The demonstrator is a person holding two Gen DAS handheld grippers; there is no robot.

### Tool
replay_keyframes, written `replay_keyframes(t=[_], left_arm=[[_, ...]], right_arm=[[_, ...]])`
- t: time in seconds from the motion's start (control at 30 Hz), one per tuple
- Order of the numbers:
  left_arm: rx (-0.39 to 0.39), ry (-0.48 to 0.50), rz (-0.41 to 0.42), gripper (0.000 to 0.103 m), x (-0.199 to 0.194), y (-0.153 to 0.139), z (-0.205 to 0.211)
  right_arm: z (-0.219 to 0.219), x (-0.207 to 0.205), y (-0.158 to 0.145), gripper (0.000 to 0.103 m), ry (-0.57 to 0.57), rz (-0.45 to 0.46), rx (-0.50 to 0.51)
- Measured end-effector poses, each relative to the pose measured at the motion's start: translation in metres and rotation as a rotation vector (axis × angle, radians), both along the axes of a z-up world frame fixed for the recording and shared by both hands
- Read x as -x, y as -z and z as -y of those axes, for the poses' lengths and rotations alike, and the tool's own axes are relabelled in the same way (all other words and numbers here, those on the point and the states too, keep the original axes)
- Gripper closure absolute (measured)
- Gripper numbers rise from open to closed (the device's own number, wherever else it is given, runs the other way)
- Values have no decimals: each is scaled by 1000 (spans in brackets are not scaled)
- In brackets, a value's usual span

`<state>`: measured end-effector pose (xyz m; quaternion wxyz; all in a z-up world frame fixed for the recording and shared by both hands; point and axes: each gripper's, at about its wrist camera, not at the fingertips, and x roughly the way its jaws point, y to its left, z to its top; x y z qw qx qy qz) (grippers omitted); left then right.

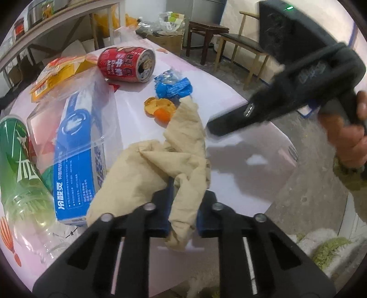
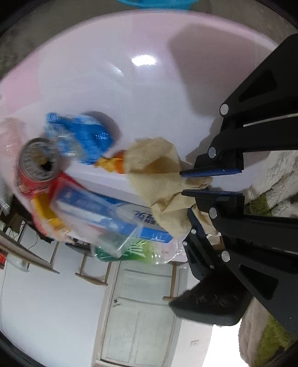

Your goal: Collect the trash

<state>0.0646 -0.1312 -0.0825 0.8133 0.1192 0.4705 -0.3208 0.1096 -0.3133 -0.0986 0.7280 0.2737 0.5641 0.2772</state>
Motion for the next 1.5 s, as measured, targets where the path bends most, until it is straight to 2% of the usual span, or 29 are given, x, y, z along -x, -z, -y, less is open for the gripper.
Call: replay_keyframes(t=[0.07,0.1,0.17,0.23,0.33,0.43,0.47,0.57,0.63,0.77,0.8,0.83,0.87,0.9,0.97,1.07,1.17,1.37,1.5], left_arm=[[18,-8,-13,94,-2,1,-4],[28,-11,-19,95,-3,1,-6],[36,-11,-19,96,-2,1,-8],[43,-16,-21,96,-1,1,-11],[64,-26,-34,97,-3,1,-13],[95,-32,-45,97,-4,-2,-16],[103,-33,-47,97,-3,-4,-18],[126,-37,-54,97,-2,-8,-22],[140,-38,-63,97,-1,-9,-23],[159,-33,-71,98,-2,-9,-23],[161,-32,-73,98,-3,-9,-23],[164,-30,-73,98,-2,-9,-23],[167,-28,-71,98,-2,-10,-23],[169,-27,-70,98,-3,-9,-23],[178,-27,-70,98,-3,-10,-25],[183,-28,-65,98,-2,-10,-28],[188,-36,-57,98,-1,-12,-31],[255,-62,-64,98,4,-19,-41],[326,-62,-41,98,11,-39,-46]], right_arm=[[16,-7,-23,67,38,56,2],[22,-12,-34,63,58,87,12],[31,-27,-56,49,111,146,46],[36,-45,-73,42,158,204,97],[33,-75,-93,39,182,302,229],[4,-101,-106,35,133,423,385],[-10,-113,-108,35,108,467,467],[-40,-139,-107,35,48,544,617],[-54,-158,-100,35,9,550,682],[-71,-186,-81,35,-62,517,749],[-73,-190,-77,36,-68,506,755],[-72,-194,-74,44,-64,493,757],[-72,-196,-73,58,-60,480,756],[-68,-198,-72,63,-45,455,744],[-57,-200,-72,83,1,423,698],[-47,-200,-75,96,60,421,680],[-36,-198,-82,98,126,443,669],[0,-177,-125,99,274,514,631],[34,-129,-167,99,377,593,592]])
